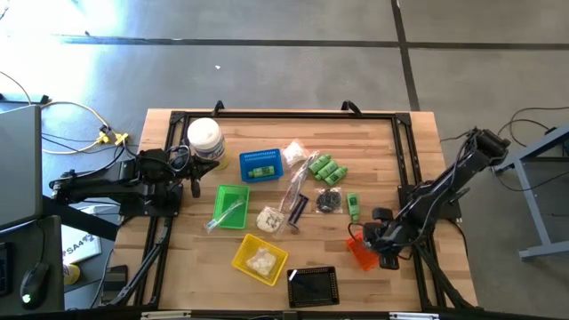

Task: Pick & Place Travel size toiletries
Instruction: Put the black hairbrush into the orange bin

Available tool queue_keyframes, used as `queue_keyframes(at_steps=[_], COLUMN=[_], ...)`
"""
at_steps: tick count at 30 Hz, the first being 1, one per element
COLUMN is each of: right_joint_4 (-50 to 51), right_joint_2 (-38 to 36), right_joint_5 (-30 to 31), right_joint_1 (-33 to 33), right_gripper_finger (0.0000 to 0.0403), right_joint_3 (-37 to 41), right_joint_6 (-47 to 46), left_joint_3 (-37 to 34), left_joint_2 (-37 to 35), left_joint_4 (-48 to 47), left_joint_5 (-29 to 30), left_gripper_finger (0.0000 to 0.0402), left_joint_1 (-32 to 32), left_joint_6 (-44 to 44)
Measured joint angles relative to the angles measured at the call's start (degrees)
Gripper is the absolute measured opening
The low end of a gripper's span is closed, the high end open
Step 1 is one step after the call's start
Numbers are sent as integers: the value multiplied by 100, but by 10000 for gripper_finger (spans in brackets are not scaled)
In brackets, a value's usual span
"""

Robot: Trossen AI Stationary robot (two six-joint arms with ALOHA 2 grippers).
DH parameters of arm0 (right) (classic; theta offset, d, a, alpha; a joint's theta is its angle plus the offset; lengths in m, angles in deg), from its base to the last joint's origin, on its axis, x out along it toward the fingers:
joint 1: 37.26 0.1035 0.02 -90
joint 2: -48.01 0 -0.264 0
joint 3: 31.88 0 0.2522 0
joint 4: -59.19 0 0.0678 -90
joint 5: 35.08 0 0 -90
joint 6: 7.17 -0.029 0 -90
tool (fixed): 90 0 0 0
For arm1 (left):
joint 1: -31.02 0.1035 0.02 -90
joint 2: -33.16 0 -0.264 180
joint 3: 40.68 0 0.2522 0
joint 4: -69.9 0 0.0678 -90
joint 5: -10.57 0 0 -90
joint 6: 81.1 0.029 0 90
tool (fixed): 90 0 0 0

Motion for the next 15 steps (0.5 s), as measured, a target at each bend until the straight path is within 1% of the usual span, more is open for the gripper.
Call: queue_keyframes(at_steps=[2,8,11,13,15], right_joint_4=[11,-123,-235,-277,-277], right_joint_2=[183,658,770,784,782], right_joint_5=[-99,-115,-319,-393,-391], right_joint_1=[3,-2,-19,-41,-64], right_gripper_finger=[3,3,6,16,35], right_joint_3=[21,18,18,18,18], right_joint_6=[-14,-15,-21,-108,-192], left_joint_3=[0,0,0,0,0], left_joint_2=[-2,0,-2,0,-1], left_joint_4=[0,-2,-7,-11,-14], left_joint_5=[-10,-10,-10,-10,-8], left_gripper_finger=[0,0,0,0,0], left_joint_1=[0,0,0,0,0], left_joint_6=[0,0,0,-1,-9])
